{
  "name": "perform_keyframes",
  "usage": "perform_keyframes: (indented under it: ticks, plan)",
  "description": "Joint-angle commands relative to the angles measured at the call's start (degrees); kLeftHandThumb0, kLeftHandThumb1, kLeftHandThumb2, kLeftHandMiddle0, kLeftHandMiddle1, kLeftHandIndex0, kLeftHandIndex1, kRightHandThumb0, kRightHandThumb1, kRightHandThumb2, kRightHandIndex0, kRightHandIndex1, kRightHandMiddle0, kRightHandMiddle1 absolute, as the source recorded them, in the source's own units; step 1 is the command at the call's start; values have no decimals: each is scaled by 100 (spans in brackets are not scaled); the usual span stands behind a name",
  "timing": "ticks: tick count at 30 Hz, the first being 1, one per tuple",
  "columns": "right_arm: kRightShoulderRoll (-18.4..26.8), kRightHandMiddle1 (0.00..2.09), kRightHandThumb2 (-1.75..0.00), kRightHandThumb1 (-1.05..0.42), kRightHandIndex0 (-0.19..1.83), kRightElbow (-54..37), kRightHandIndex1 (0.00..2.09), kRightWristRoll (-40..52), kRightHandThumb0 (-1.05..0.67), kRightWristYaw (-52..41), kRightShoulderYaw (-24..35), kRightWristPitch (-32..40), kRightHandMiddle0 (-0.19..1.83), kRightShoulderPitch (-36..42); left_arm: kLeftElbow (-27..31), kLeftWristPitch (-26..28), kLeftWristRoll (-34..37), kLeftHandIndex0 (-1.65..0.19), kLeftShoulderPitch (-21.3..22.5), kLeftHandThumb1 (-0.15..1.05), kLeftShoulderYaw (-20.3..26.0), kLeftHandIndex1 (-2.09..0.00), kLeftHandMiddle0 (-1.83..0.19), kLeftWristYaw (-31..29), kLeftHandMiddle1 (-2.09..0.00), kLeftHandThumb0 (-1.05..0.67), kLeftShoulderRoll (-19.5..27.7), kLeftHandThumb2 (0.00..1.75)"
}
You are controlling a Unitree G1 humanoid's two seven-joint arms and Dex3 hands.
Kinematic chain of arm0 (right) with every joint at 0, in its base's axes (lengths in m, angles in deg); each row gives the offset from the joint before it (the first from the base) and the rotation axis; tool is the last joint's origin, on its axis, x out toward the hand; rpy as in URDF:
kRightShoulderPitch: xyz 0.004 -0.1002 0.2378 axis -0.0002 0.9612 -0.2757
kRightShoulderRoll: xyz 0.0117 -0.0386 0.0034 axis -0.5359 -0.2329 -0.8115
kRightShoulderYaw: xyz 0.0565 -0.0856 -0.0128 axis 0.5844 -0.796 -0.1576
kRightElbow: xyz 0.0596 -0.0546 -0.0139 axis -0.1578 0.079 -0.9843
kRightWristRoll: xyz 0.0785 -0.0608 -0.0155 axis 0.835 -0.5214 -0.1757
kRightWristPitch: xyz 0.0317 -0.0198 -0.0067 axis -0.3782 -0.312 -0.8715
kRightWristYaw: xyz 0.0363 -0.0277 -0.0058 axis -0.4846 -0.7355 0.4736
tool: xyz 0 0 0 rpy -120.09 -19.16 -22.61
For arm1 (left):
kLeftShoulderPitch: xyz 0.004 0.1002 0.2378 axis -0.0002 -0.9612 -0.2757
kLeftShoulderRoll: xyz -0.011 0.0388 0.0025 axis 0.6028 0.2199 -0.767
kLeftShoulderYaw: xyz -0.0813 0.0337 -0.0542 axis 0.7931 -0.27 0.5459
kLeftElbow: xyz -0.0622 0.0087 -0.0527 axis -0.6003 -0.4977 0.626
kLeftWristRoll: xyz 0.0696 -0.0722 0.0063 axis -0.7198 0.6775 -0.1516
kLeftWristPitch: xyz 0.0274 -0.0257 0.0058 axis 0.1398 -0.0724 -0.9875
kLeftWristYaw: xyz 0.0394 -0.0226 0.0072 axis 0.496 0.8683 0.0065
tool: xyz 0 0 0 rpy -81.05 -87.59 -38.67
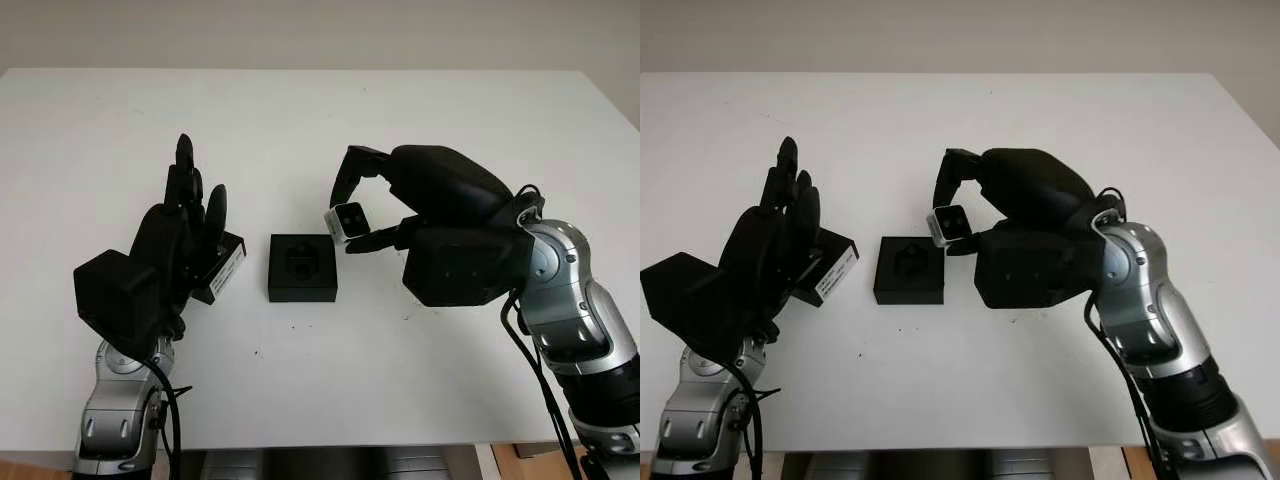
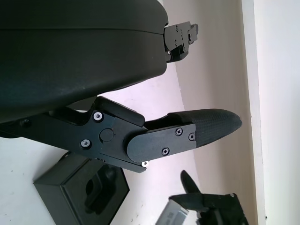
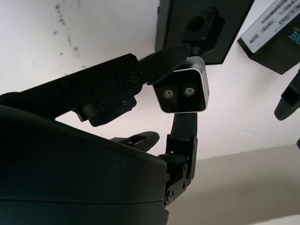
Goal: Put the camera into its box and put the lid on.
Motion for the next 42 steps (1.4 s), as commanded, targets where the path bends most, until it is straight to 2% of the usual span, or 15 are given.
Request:
perform_keyframes:
  ticks: [1,7,24,42]
  plan:
    - [-112,151,-8,-105,41,-103,5,-77,-40,30,-77,107,28,18,-20,-33,5,19,83,105,-28,0,19,7,0,-75,-24,65]
    - [-352,157,-6,-104,44,-32,6,-388,-43,376,-209,163,33,148,-60,-41,-7,19,137,105,-57,0,19,99,0,-75,-116,64]
    - [-713,164,-8,-105,42,-430,5,-901,-44,363,-367,780,29,438,-437,-300,84,19,305,105,-76,0,19,135,0,-75,-270,62]
    - [-1361,164,-8,-104,42,-314,6,-784,-42,543,-550,1074,26,454,-388,-248,72,19,280,105,-25,0,19,206,0,-76,-272,62]
